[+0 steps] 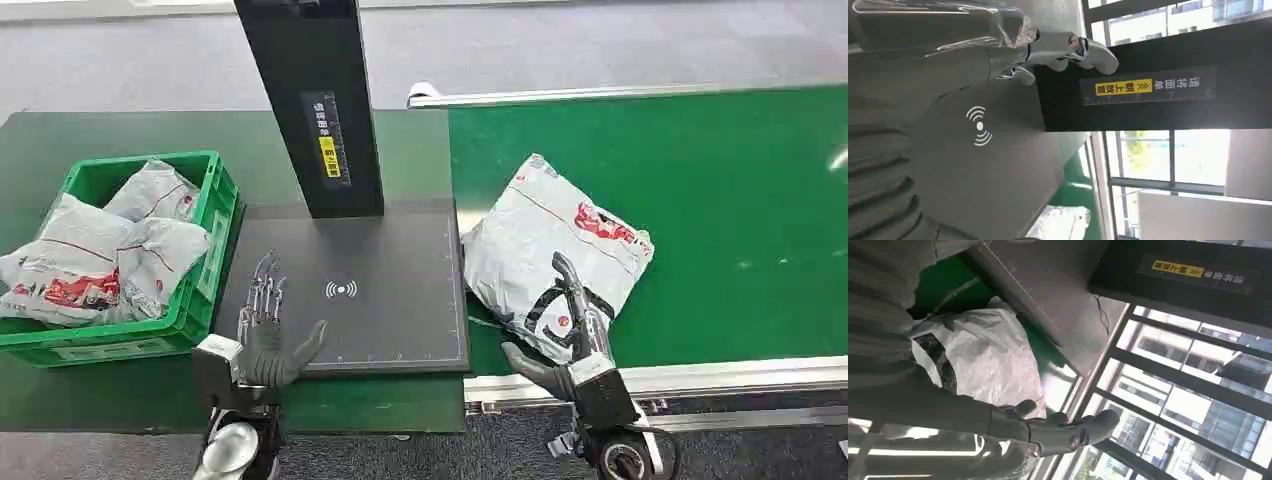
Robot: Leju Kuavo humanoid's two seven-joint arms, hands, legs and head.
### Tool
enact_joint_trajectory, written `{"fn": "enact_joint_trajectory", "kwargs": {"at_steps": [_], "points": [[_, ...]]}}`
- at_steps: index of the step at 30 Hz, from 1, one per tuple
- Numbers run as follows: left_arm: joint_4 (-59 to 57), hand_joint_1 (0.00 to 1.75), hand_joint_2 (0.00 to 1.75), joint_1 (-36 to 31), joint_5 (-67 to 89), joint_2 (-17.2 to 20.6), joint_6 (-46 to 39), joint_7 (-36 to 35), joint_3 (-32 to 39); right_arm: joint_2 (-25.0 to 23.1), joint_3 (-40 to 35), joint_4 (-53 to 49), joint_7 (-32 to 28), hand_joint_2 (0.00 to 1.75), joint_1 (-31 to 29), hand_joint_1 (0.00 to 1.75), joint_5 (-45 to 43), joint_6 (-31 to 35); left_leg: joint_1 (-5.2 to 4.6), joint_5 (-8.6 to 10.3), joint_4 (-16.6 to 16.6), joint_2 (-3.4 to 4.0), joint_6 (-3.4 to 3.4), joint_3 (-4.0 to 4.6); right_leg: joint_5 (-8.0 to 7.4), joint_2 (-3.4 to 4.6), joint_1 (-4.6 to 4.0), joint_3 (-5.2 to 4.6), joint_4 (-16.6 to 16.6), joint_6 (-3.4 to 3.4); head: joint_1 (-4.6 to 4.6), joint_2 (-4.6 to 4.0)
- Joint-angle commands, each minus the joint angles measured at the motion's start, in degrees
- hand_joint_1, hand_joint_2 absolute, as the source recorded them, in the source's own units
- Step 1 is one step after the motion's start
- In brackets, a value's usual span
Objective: Moved the parcel from conveyor to table for the left to box.
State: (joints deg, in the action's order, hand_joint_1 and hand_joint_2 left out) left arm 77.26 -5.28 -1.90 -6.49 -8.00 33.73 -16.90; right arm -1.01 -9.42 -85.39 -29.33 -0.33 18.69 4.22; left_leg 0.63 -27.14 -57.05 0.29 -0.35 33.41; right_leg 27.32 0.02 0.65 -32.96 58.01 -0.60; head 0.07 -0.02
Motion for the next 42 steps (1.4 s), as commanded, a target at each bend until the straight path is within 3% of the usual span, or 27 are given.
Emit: {"fn": "enact_joint_trajectory", "kwargs": {"at_steps": [1, 17, 22, 42], "points": [[-3.1, 0.0, 1.75, -0.7, -0.2, 1.0, -0.1, 0.0, -0.3, 0.4, -0.9, 2.7, 0.0, 1.75, -1.0, 0.0, -0.2, 0.2, 0.0, 0.01, 0.1, 0.0, 0.02, -0.16, -0.02, 0.01, -0.01, 0.15, -0.1, 0.03, 0.0, 0.02], [-3.5, 0.0, 1.75, -0.9, -0.2, 1.3, 0.0, 0.0, -0.8, 0.7, -1.4, 3.1, 0.0, 1.75, -1.1, 0.0, -0.4, 0.3, 0.0, 0.02, 0.1, 0.01, 0.02, -0.16, -0.03, 0.02, -0.01, 0.17, -0.1, 0.03, 0.0, 0.0], [-3.5, 0.0, 1.75, -1.6, -0.3, 1.5, -0.7, 0.1, -0.5, 0.8, -1.5, 8.5, 2.1, 1.75, -4.8, 0.0, 2.6, 2.0, -0.01, 0.02, 0.1, 0.06, 0.01, -0.13, -0.04, 0.07, 0.0, 0.11, -0.1, 0.03, 0.0, 0.0], [-3.5, 0.0, 1.75, -1.6, -0.3, 1.5, -0.7, 0.1, -0.5, 0.8, -1.5, 8.5, 2.1, 1.75, -4.8, 0.0, 2.6, 2.0, 0.0, 0.02, 0.1, 0.01, 0.01, -0.07, -0.03, 0.02, -0.01, 0.07, -0.1, 0.02, 0.0, 0.02]]}}
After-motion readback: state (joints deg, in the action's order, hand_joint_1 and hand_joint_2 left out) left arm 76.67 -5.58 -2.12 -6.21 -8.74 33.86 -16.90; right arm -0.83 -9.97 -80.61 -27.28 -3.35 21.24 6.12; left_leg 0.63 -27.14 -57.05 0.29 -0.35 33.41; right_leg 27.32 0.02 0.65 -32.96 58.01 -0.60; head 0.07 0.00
